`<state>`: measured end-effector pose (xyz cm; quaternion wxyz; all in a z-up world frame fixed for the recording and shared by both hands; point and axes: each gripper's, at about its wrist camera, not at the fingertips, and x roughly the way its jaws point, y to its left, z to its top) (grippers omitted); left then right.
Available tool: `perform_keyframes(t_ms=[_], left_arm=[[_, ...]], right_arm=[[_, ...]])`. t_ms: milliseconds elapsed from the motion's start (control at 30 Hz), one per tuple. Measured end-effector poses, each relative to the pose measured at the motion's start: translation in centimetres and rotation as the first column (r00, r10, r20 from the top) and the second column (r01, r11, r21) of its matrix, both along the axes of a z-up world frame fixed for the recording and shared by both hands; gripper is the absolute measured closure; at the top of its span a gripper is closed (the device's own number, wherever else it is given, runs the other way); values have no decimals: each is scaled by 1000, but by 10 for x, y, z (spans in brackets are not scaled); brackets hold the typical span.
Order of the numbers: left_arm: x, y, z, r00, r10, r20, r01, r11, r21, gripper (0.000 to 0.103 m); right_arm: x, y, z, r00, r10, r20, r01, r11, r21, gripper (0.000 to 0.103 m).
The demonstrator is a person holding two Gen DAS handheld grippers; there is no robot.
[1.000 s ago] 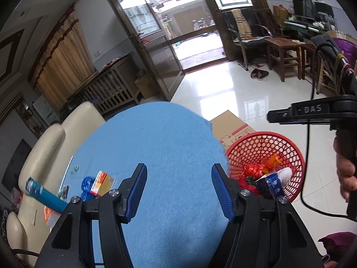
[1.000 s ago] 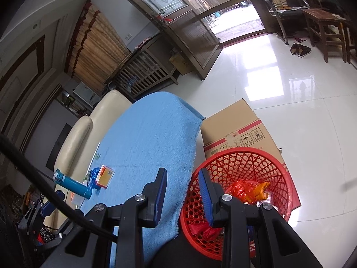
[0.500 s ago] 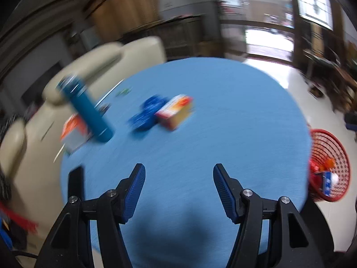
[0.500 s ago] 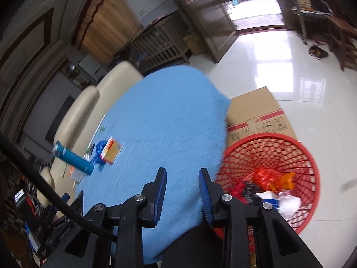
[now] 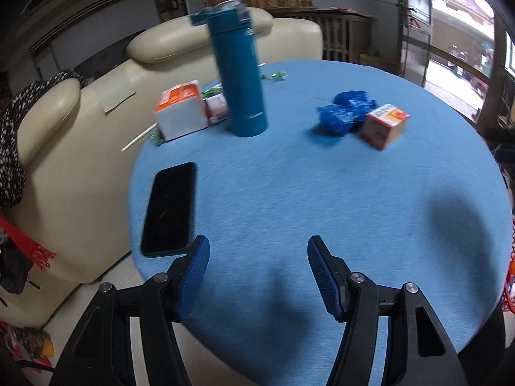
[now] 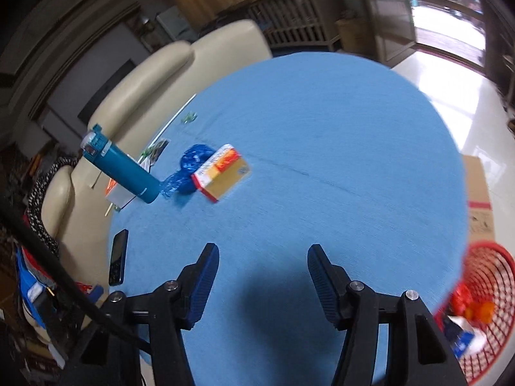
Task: Collect trash
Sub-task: 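Move both open tools back over the table, then grasp the red-and-white medicine box with the right tool while the left tool reaches the blue bag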
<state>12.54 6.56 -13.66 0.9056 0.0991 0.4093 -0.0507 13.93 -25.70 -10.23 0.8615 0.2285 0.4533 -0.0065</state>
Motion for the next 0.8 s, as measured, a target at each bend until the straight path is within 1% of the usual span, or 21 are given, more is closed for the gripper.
perform_keyframes(t_ms=[67,167,300,567,600,667,800], left_arm=[[3,9,-2,1000,10,3,-10,1000,0,39],[8,17,-5,1000,19,4,-19,1000,0,39],[12,23,-11,1000,19,-7,-19,1000,-7,39],[22,30,-19,999,26,-33,-27,999,-35,39],[23,30,-19,999,27,-33,-28,999,-38,39],[26,32,-19,999,31,-35,-33,998,-46,39],[29,34,-20,999,37,-40,-39,998,-51,39]], right_arm=[[25,11,-2,1000,12,-22,-12,1000,11,41],[64,26,-10,998,16,-60,-16,1000,2,41],[113,33,-25,993,-9,-119,13,999,31,41],[174,27,-42,977,-76,-197,92,993,73,41],[181,28,-44,975,-80,-210,96,993,71,41],[194,31,-50,964,-92,-249,105,994,37,41],[213,39,-58,956,-103,-276,109,994,7,41]])
